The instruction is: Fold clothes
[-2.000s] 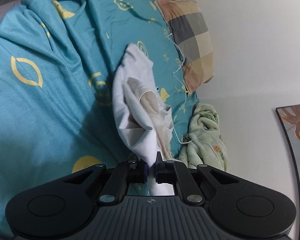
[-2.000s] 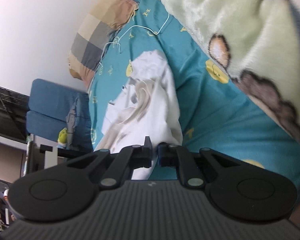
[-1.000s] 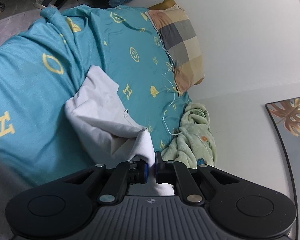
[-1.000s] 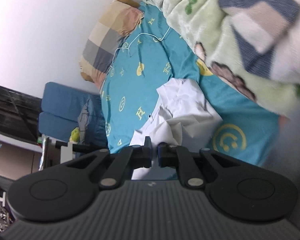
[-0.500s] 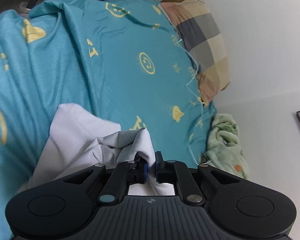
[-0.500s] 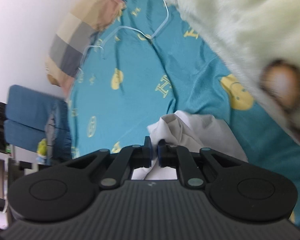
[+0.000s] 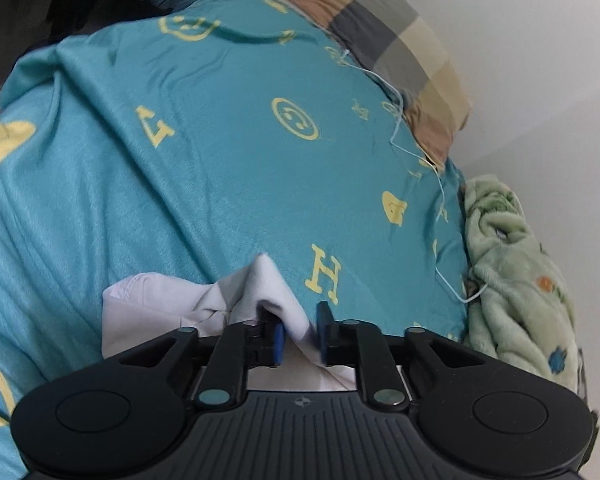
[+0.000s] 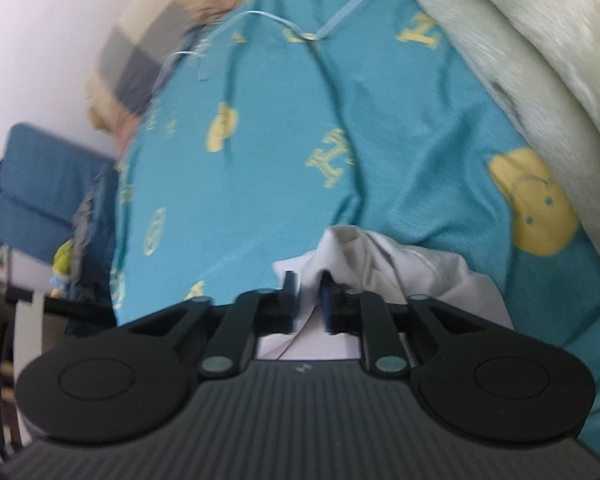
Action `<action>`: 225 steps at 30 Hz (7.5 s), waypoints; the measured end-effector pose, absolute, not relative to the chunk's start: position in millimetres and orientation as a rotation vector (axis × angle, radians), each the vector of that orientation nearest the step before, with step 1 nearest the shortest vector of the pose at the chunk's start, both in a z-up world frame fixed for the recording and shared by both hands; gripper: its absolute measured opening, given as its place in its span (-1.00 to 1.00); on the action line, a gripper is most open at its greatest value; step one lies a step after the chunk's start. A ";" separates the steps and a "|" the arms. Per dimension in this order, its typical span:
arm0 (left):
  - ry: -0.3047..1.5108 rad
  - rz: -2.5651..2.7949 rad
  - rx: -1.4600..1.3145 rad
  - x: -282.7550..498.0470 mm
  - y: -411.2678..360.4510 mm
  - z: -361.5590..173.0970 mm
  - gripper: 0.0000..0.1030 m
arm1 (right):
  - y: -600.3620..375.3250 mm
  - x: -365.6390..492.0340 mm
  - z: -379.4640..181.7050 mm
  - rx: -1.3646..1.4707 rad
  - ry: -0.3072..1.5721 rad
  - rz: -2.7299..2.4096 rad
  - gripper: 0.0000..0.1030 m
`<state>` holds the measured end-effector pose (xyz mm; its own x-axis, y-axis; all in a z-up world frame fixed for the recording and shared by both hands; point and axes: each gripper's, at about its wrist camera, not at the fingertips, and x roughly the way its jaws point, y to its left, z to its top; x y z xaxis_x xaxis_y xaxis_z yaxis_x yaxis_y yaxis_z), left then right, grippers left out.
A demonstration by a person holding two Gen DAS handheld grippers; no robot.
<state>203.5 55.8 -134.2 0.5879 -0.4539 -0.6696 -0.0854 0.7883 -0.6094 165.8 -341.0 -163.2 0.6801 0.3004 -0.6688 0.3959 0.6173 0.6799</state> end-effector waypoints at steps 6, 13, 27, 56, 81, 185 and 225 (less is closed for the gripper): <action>0.807 -0.276 -0.440 175.4 43.8 -99.0 0.15 | -328.7 153.7 -137.6 0.846 0.770 0.103 0.20; 0.813 -0.273 -0.222 175.7 19.4 -106.9 0.16 | -302.3 173.2 -127.0 0.415 0.760 0.081 0.07; 0.870 -0.264 -0.151 196.2 14.3 -136.8 0.15 | -297.0 192.6 -154.8 0.363 0.817 0.055 -0.46; 0.897 -0.336 -0.059 146.6 -10.6 -134.3 0.15 | -277.8 162.8 -162.1 0.335 0.884 0.127 -0.46; 0.854 -0.327 0.003 65.7 -18.2 -97.0 0.15 | -280.5 87.3 -119.5 0.292 0.927 0.131 -0.45; 0.821 -0.448 -1.340 64.6 38.5 -81.8 -0.77 | -397.0 28.7 -86.8 1.434 0.624 0.076 -0.67; 1.013 -0.888 -0.383 52.6 -309.4 14.1 0.14 | -636.9 -117.2 15.0 0.912 0.579 -0.461 -0.46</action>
<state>52.6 -309.4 14.1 0.2310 -0.7893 -0.5688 0.4606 0.6037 -0.6507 -117.2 -636.9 15.0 0.7560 -0.1274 -0.6420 0.5973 0.5353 0.5972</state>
